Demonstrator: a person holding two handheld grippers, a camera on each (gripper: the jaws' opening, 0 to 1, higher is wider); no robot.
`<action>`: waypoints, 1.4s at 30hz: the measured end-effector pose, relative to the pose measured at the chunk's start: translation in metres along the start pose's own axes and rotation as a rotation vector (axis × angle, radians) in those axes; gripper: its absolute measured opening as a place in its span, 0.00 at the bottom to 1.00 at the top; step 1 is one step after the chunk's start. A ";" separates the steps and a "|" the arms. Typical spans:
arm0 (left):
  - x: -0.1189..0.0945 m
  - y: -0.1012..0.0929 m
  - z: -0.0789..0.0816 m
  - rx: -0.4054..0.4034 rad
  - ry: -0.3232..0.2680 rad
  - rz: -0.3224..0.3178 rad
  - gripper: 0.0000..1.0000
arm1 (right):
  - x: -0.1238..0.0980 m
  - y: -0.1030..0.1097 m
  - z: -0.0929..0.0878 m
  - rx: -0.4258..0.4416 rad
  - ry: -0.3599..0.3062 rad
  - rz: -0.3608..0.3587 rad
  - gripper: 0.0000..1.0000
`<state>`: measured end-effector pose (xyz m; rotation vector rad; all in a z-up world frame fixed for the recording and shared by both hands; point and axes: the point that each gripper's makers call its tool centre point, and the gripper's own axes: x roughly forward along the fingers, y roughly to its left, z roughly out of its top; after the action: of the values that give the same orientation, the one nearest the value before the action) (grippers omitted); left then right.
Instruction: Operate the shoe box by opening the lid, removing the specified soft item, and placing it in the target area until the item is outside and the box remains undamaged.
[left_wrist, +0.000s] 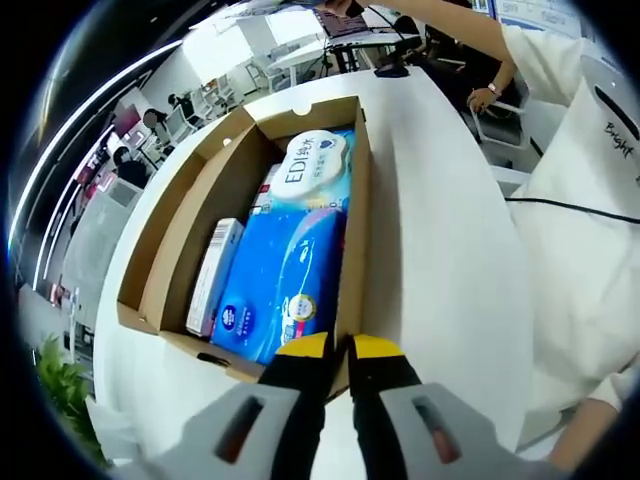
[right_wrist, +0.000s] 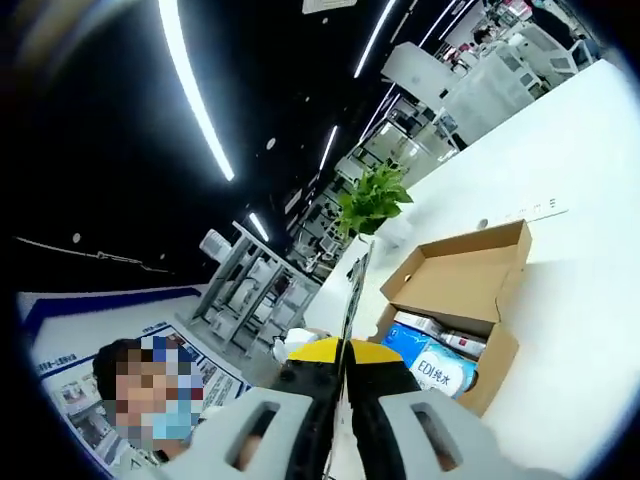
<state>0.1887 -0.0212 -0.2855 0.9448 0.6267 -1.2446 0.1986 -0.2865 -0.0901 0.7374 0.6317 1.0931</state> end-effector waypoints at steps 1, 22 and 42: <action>0.000 0.000 0.000 -0.003 -0.001 -0.001 0.06 | -0.001 0.000 0.000 0.000 -0.003 0.001 0.00; 0.000 -0.001 -0.001 -0.009 0.008 -0.006 0.06 | -0.009 -0.042 -0.040 0.040 0.021 -0.157 0.00; 0.000 0.000 0.000 -0.009 0.006 -0.002 0.06 | -0.057 -0.121 -0.049 0.065 0.098 -0.398 0.00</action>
<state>0.1885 -0.0210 -0.2858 0.9413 0.6379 -1.2400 0.2086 -0.3623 -0.2097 0.5837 0.8599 0.7469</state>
